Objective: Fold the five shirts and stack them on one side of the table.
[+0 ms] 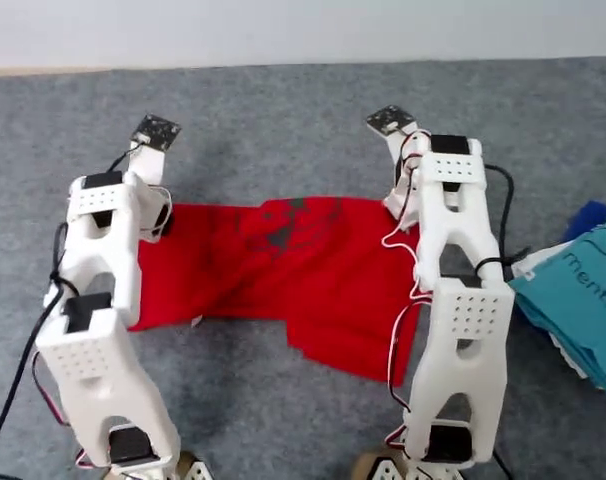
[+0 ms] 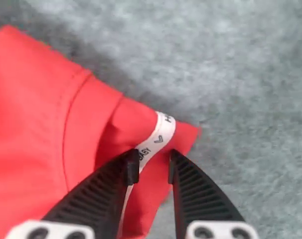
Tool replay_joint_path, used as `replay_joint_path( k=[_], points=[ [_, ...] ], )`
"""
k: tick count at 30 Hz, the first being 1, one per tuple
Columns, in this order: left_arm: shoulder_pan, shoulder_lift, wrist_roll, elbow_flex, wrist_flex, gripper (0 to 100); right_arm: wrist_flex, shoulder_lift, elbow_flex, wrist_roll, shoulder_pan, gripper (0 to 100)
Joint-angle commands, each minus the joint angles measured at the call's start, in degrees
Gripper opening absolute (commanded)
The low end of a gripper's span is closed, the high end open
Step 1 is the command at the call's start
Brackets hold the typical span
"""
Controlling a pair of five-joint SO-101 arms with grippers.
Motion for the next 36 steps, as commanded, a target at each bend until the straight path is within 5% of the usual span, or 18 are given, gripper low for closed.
replay_joint_path(
  k=[1, 6, 18, 28, 36],
  points=[
    [-2.0, 3.1, 0.4, -8.8, -0.8, 7, 1.4, 0.4, -5.7, 2.1, 2.8, 10.3],
    [-4.2, 10.5, 0.4, -21.1, 2.4, 6, 3.6, 0.7, -9.1, 3.4, 3.5, 10.3],
    [-2.4, 15.0, 0.4, -54.5, 31.0, 7, 15.5, 0.3, -19.9, 3.2, 1.0, 10.3],
    [-2.2, 22.2, 0.7, -48.4, 22.8, 7, 16.7, 3.9, -24.3, 3.0, -6.3, 10.3],
    [-2.8, 28.5, 0.7, -52.8, 19.0, 7, 16.1, 12.4, -25.1, 3.1, -2.4, 10.3]
  ],
)
